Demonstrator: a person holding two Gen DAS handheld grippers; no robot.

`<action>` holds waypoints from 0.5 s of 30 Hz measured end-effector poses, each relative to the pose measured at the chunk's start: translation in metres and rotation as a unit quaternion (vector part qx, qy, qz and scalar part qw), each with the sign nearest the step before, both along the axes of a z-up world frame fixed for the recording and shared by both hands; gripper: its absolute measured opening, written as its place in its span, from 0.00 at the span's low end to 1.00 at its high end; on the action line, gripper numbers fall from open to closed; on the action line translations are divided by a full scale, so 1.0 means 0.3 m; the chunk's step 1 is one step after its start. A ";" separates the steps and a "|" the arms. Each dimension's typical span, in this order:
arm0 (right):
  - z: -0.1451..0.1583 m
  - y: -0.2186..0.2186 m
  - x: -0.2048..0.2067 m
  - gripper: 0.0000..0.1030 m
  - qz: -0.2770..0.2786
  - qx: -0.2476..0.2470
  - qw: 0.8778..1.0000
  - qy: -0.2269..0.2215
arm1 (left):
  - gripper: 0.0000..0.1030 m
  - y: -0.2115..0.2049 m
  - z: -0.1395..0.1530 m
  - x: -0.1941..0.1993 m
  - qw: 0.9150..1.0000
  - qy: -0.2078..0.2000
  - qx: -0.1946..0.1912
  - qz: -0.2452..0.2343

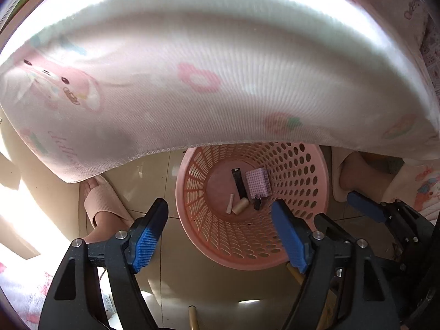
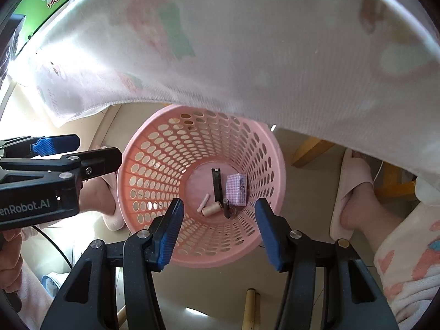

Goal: Collect trash
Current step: 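Open both tools to drop the spool and cylinder into the wastebasket, then raise both tools back toward the table items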

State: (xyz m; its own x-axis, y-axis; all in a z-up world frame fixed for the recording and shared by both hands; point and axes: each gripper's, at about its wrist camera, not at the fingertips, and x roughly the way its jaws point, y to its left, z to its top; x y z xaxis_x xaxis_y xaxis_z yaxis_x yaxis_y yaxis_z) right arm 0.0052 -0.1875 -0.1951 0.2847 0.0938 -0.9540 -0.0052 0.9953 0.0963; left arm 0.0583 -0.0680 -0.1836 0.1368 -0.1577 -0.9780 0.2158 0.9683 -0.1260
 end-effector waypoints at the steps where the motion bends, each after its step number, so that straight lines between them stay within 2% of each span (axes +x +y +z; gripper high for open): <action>1: 0.018 -0.007 -0.002 0.56 -0.004 -0.002 1.000 -0.008 | 0.74 0.007 0.019 0.006 1.000 0.001 -0.014 0.002; 3: 0.060 -0.023 -0.010 0.58 -0.014 0.003 1.000 -0.025 | 0.76 0.021 0.062 0.010 0.999 -0.005 -0.032 0.014; 6: 0.129 -0.042 -0.020 0.60 -0.022 0.010 0.998 -0.053 | 0.84 0.040 0.120 0.012 0.999 -0.027 -0.031 0.030; 15: 0.335 -0.030 -0.086 0.66 -0.015 -0.007 0.986 -0.163 | 0.86 0.083 0.275 0.007 0.993 -0.097 -0.053 0.046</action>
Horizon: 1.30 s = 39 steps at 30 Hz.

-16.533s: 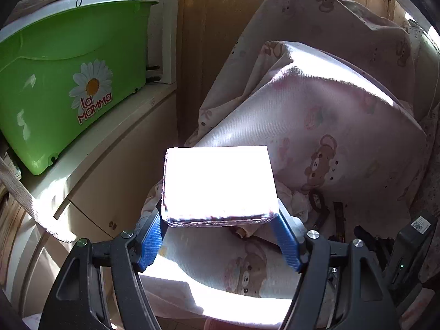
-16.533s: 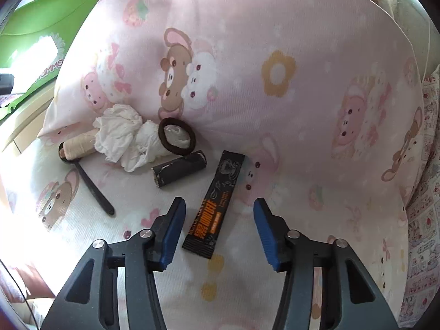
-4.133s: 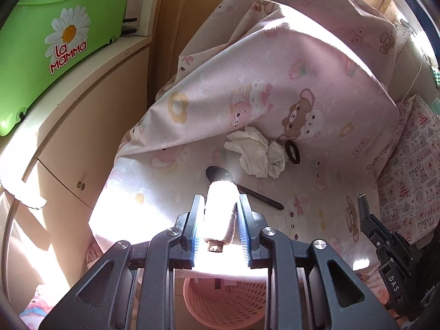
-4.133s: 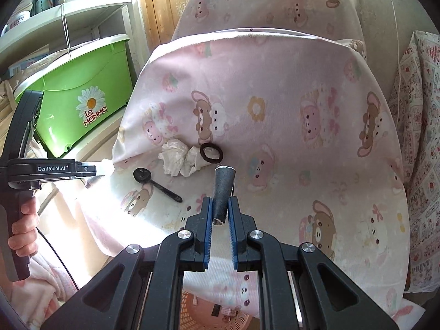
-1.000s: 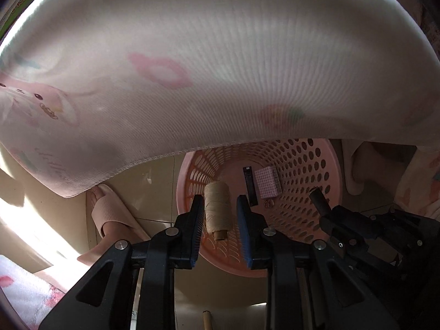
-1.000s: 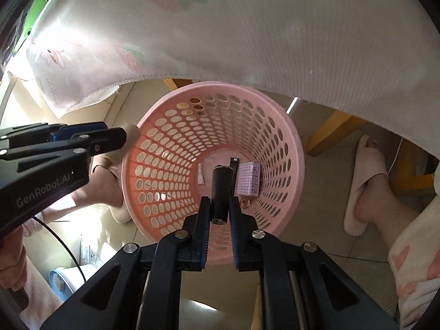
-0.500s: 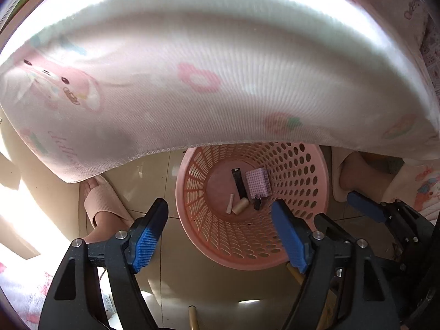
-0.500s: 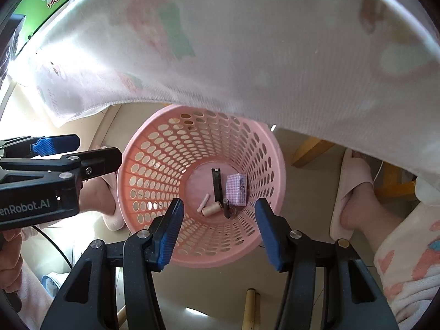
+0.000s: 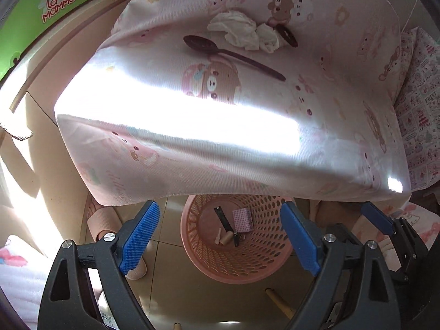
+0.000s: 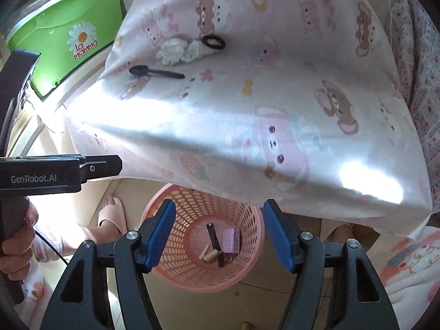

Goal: Collect trash
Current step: 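Raise both tools back toward the table items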

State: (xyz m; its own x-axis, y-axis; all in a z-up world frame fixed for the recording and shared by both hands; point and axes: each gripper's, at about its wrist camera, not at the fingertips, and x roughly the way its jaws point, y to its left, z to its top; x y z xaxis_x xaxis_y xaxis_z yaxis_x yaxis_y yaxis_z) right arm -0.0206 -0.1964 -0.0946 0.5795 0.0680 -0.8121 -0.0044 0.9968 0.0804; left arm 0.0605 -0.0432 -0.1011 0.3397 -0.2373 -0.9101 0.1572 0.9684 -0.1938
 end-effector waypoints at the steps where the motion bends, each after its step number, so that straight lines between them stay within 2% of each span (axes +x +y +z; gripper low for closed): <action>1: 0.018 0.003 -0.009 0.66 0.001 0.001 1.000 -0.010 | 0.86 0.003 0.017 0.004 1.000 -0.007 0.001 0.000; 9: 0.144 -0.012 -0.030 0.67 -0.015 0.009 0.997 -0.077 | 0.86 0.037 0.088 0.017 0.999 -0.043 -0.004 0.016; 12: 0.172 -0.009 -0.020 0.74 -0.001 0.016 0.996 -0.089 | 0.86 0.041 0.108 0.013 0.999 -0.050 -0.002 0.017; 15: 0.191 0.001 -0.006 0.74 -0.001 -0.010 0.995 -0.102 | 0.86 0.048 0.123 0.012 0.998 -0.059 0.001 0.023; 20: 0.228 -0.012 0.003 0.74 0.000 -0.005 0.993 -0.116 | 0.86 0.070 0.183 0.020 0.996 -0.087 0.004 0.034; 25: 0.307 -0.035 0.097 0.74 0.025 -0.020 0.992 -0.125 | 0.90 0.067 0.267 0.065 0.992 -0.114 0.024 0.042; 30: 0.422 -0.093 0.187 0.74 0.023 -0.009 0.988 -0.153 | 0.91 0.075 0.365 0.125 0.990 -0.134 0.017 0.048; 34: 0.483 -0.126 0.238 0.80 0.023 -0.007 0.984 -0.179 | 0.92 0.094 0.450 0.208 0.986 -0.151 0.019 0.065; 36: 0.497 -0.130 0.261 0.80 0.022 -0.024 0.982 -0.188 | 0.98 0.104 0.474 0.257 0.987 -0.146 0.011 0.064; 39: 0.497 -0.141 0.301 0.82 0.019 -0.042 0.980 -0.191 | 0.99 0.128 0.450 0.349 0.993 -0.094 -0.026 0.064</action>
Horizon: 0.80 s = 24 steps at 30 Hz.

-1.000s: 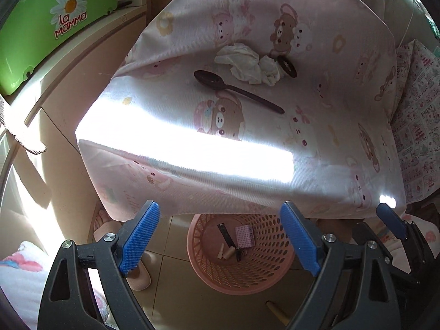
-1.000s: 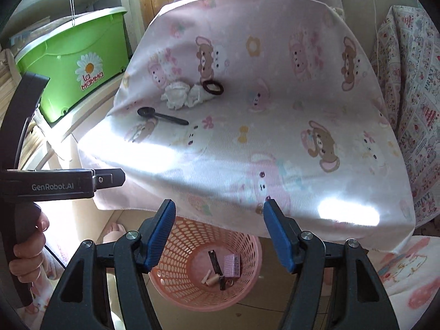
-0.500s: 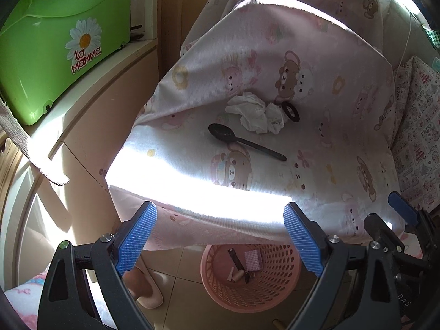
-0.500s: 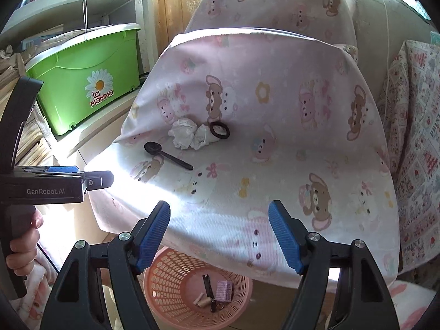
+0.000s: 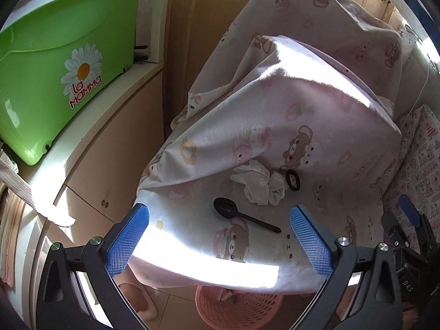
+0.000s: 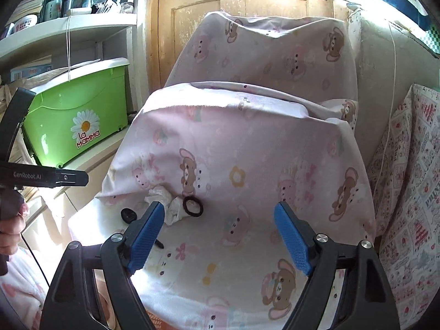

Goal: Collect trash
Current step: 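Raise both tools back toward the table items, then lower the left tool onto the black spoon and close on it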

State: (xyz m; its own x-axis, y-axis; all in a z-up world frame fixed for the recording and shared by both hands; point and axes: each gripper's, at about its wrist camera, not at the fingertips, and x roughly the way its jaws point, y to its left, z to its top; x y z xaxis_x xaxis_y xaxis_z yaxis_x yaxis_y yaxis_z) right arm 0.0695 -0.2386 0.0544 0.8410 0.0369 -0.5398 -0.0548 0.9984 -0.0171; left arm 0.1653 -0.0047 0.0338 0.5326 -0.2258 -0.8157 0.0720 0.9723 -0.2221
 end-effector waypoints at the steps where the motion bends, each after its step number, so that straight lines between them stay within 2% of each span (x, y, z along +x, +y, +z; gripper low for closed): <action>1: -0.007 -0.008 0.013 0.82 -0.003 0.000 1.000 0.002 | 0.99 0.005 -0.014 0.018 1.000 0.003 -0.001 0.006; 4: -0.062 -0.041 0.039 0.82 -0.017 0.022 0.999 0.017 | 0.99 -0.009 -0.056 0.041 0.999 -0.003 0.033 0.012; 7: -0.158 -0.073 0.062 0.82 -0.029 0.039 0.998 0.044 | 0.99 -0.024 -0.123 0.050 0.999 -0.004 0.040 0.005; 9: -0.216 -0.087 0.085 0.82 -0.041 0.035 0.996 0.071 | 0.93 -0.038 -0.171 0.058 0.999 -0.003 0.048 0.006; 11: -0.246 -0.100 0.103 0.82 -0.040 0.038 0.995 0.088 | 0.75 -0.062 -0.213 0.077 0.998 0.011 0.065 0.001; 14: -0.254 -0.112 0.119 0.82 -0.045 0.036 0.995 0.086 | 0.57 -0.069 -0.235 0.120 0.999 0.040 0.020 -0.013; 16: -0.258 -0.118 0.131 0.82 -0.042 0.042 0.994 0.089 | 0.49 -0.072 -0.244 0.144 0.999 0.048 0.009 -0.016; 22: -0.271 -0.125 0.159 0.82 -0.044 0.046 0.993 0.100 | 0.35 -0.088 -0.282 0.209 0.996 0.081 0.000 -0.031; 24: -0.270 -0.129 0.162 0.82 -0.043 0.050 0.993 0.101 | 0.32 -0.100 -0.304 0.215 0.995 0.094 0.010 -0.033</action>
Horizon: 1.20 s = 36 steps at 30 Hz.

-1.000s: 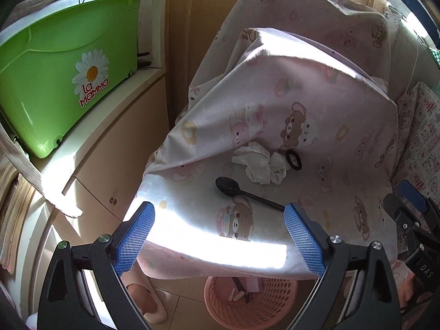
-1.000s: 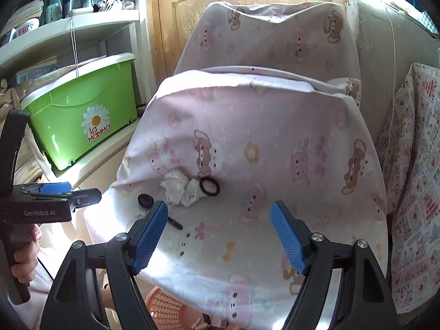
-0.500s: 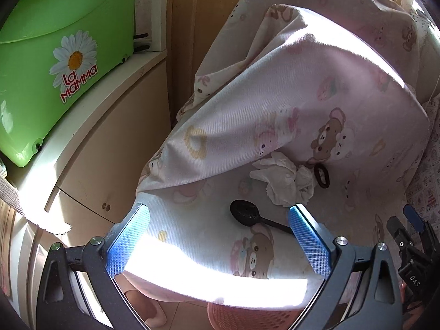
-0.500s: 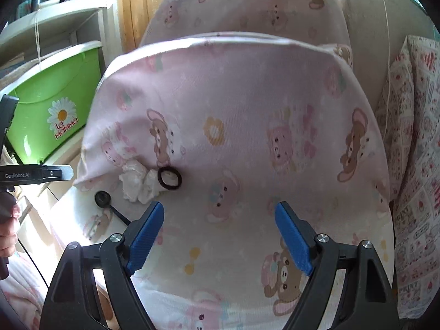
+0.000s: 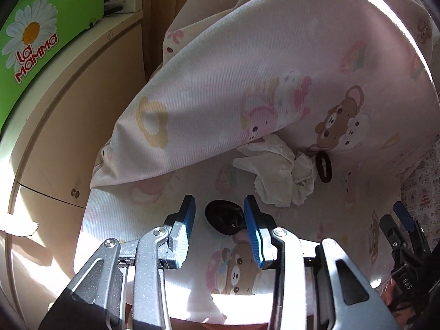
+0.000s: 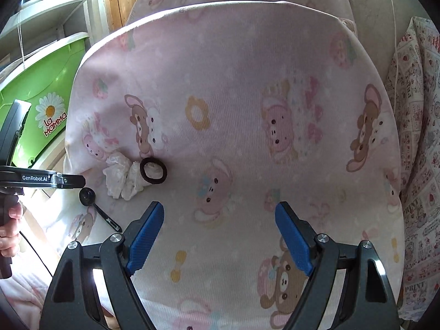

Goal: Collect trash
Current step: 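Lower the left tool onto the black spoon and close on it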

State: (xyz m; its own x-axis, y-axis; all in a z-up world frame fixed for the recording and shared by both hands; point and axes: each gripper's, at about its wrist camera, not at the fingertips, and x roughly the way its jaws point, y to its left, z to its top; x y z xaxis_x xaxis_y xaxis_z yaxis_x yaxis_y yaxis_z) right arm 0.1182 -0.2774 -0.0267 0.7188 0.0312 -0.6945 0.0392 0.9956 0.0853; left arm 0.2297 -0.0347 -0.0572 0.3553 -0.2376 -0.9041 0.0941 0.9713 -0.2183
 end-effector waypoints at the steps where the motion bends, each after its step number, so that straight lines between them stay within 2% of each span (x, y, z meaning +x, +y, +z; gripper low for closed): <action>1: 0.000 0.000 0.001 0.82 0.000 0.001 1.000 0.001 | 0.28 -0.005 -0.010 0.000 1.000 0.003 0.007 0.001; 2: -0.001 0.000 0.001 0.82 0.000 0.002 1.000 0.001 | 0.22 -0.009 -0.020 0.001 1.000 0.007 0.012 0.001; 6: -0.002 0.011 -0.002 0.82 0.006 0.001 1.000 0.004 | 0.16 -0.012 -0.041 0.009 1.000 0.014 0.012 0.004; 7: -0.002 0.016 -0.004 0.82 0.008 -0.002 1.000 0.003 | 0.05 -0.012 -0.042 0.010 1.000 0.016 0.007 0.003; 8: -0.002 0.022 -0.007 0.82 0.010 -0.006 1.000 0.002 | 0.01 -0.013 -0.041 0.010 1.000 0.017 0.004 0.000; 10: -0.002 0.029 -0.008 0.82 0.013 -0.007 1.000 0.005 | 0.01 -0.001 -0.022 0.001 1.000 0.008 0.002 0.003; 13: -0.004 0.023 -0.012 0.82 0.013 0.011 1.000 0.009 | 0.01 0.029 0.051 -0.030 0.999 -0.037 -0.001 0.007; 18: -0.002 0.029 -0.019 0.82 0.010 0.002 1.000 0.003 | 0.01 0.077 0.171 -0.097 0.992 -0.120 0.010 0.024; 20: -0.003 0.031 -0.016 0.82 0.013 0.014 1.000 0.003 | 0.01 0.089 0.207 -0.108 0.987 -0.153 0.031 0.034; 24: 0.004 0.040 -0.001 0.82 0.032 0.061 0.998 -0.002 | 0.01 0.085 0.262 -0.131 0.969 -0.216 0.105 0.054; 26: 0.013 0.061 0.016 0.82 0.041 0.062 0.997 -0.011 | 0.01 0.097 0.272 -0.139 0.966 -0.227 0.109 0.058; 30: 0.025 0.130 0.085 0.82 0.069 0.034 0.997 -0.017 | 0.01 0.104 0.281 -0.137 0.965 -0.233 0.101 0.066; 33: 0.007 0.187 0.145 0.72 0.093 -0.009 0.996 -0.015 | 0.01 0.104 0.280 -0.134 0.965 -0.231 0.099 0.072; 36: -0.043 0.213 0.214 0.60 0.108 -0.008 0.994 0.016 | 0.01 0.097 0.278 -0.130 0.965 -0.231 0.103 0.073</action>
State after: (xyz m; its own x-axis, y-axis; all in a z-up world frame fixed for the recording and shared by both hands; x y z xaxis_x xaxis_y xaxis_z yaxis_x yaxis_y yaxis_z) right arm 0.1823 -0.2134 -0.0396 0.6735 0.1714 -0.7190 -0.1732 0.9823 0.0720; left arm 0.1906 -0.0055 0.0262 0.7479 0.0135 -0.6637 -0.0061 0.9999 0.0135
